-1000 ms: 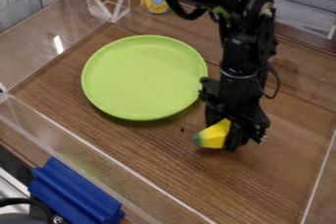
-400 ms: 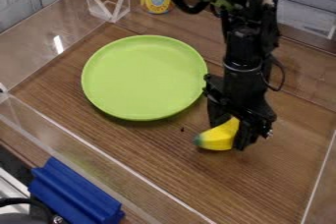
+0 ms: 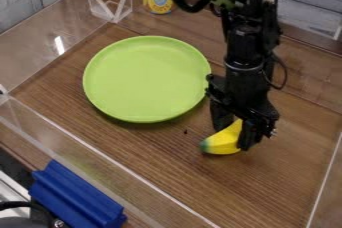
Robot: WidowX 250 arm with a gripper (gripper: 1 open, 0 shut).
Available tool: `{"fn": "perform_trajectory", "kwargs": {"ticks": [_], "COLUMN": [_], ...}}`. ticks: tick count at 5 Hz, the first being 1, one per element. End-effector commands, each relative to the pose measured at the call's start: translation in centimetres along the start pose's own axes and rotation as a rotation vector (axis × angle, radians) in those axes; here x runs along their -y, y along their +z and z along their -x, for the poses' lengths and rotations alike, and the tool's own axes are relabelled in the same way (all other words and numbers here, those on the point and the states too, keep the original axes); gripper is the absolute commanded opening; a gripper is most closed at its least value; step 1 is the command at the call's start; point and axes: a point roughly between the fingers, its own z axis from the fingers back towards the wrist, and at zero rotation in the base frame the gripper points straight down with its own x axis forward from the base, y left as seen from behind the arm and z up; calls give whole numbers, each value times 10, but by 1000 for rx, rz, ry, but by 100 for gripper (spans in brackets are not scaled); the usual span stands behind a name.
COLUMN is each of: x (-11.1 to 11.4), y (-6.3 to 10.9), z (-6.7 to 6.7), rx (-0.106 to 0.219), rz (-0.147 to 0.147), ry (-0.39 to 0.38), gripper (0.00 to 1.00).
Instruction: Put the banana in the green plate
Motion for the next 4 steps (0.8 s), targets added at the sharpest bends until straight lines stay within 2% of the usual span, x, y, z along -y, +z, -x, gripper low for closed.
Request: {"fn": "perform_trajectory", "kwargs": {"ticks": [1,2,3,4], "x": [-2,-3,-5,-8], "y": [10,7,16,35], "z": [-12,-12,-10,-9], "rx": [61,59,45,39], "rz": [-2,-2,-10,-24], "ry": [-3,-6,5,45], "gripper": [100,0,0,0]}}
